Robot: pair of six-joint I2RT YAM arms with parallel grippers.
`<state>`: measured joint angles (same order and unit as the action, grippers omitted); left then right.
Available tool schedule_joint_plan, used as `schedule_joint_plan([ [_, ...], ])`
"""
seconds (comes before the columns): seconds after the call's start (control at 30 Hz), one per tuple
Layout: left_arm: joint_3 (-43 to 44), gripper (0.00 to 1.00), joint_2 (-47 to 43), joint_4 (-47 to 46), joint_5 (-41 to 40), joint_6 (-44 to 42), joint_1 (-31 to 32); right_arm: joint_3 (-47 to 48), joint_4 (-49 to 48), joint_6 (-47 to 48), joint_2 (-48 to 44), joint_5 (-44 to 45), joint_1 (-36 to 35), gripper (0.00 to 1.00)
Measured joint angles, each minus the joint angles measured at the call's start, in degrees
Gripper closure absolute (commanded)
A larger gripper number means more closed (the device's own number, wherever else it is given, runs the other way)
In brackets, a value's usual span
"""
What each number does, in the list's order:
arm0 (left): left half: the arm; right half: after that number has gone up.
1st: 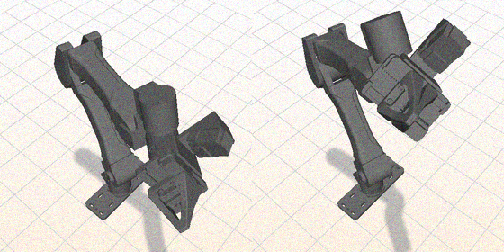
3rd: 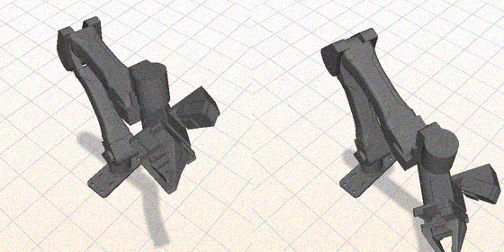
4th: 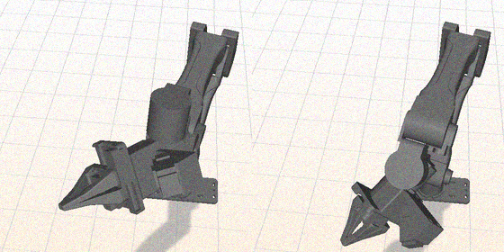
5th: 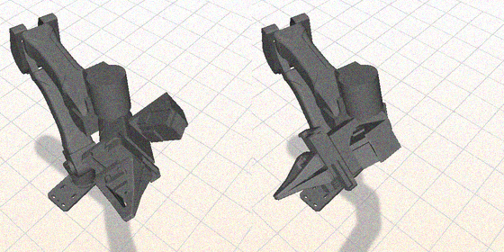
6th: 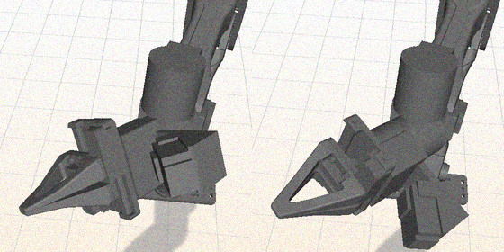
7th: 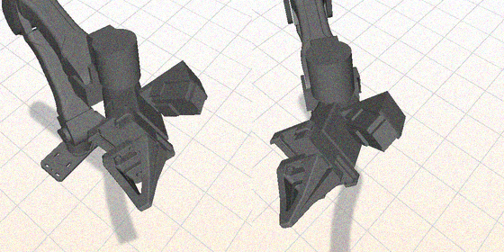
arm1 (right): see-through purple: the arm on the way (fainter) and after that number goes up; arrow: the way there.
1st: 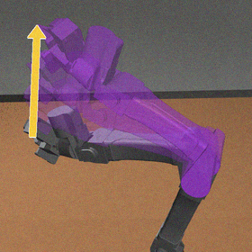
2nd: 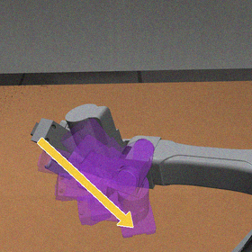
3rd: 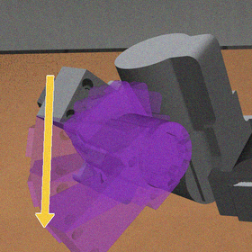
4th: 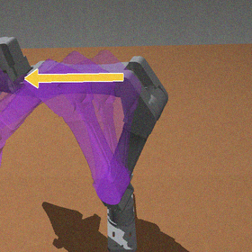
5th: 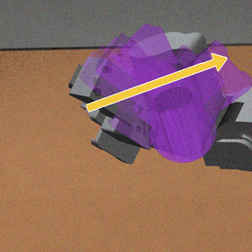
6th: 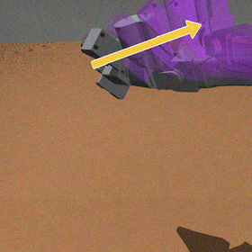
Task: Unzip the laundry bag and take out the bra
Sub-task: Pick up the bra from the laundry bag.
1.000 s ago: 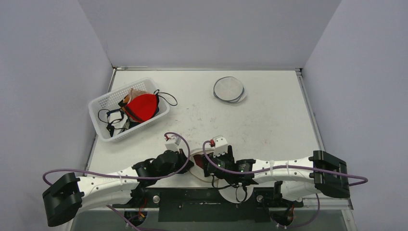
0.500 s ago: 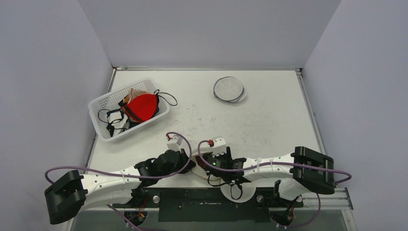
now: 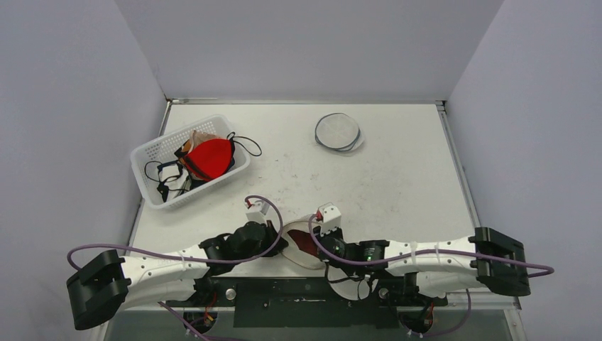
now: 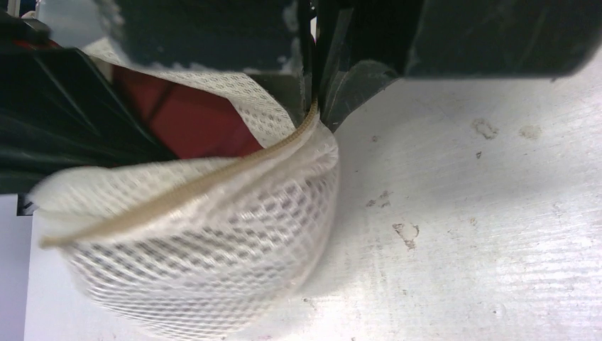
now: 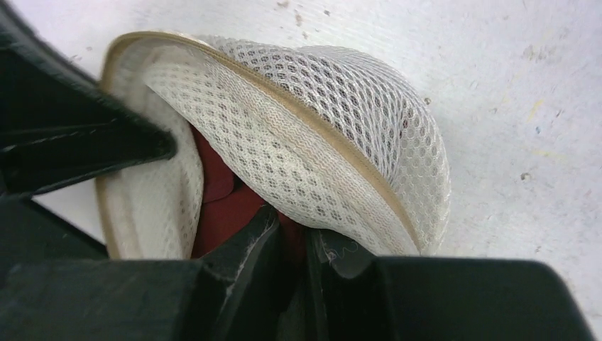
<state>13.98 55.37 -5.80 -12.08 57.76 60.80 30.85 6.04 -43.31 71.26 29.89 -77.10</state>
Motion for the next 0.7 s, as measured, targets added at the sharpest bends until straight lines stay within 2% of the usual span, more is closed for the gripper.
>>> schedule_joint_plan([
  [0.17, 2.4, 1.0, -0.4, 4.1, -0.7, 0.1, 0.0, -2.3, -0.1, 8.9, -8.7, -0.3, -3.1, 0.95],
  [0.3, 7.9, 1.0, -0.4, 8.6, -0.6, -1.2, -1.9, -2.6, -0.1, 15.3, -11.5, -0.2, -6.5, 0.95],
  [0.53, 15.0, 1.0, 0.1, 12.2, 5.3, -4.5, -10.5, -2.4, -0.5, 21.7, -9.3, 1.9, -10.1, 0.95],
  [0.7, 19.1, 1.0, 5.9, 13.4, 9.5, -7.1, -12.5, -1.8, -2.1, 25.0, -8.3, 5.3, -14.1, 0.95],
])
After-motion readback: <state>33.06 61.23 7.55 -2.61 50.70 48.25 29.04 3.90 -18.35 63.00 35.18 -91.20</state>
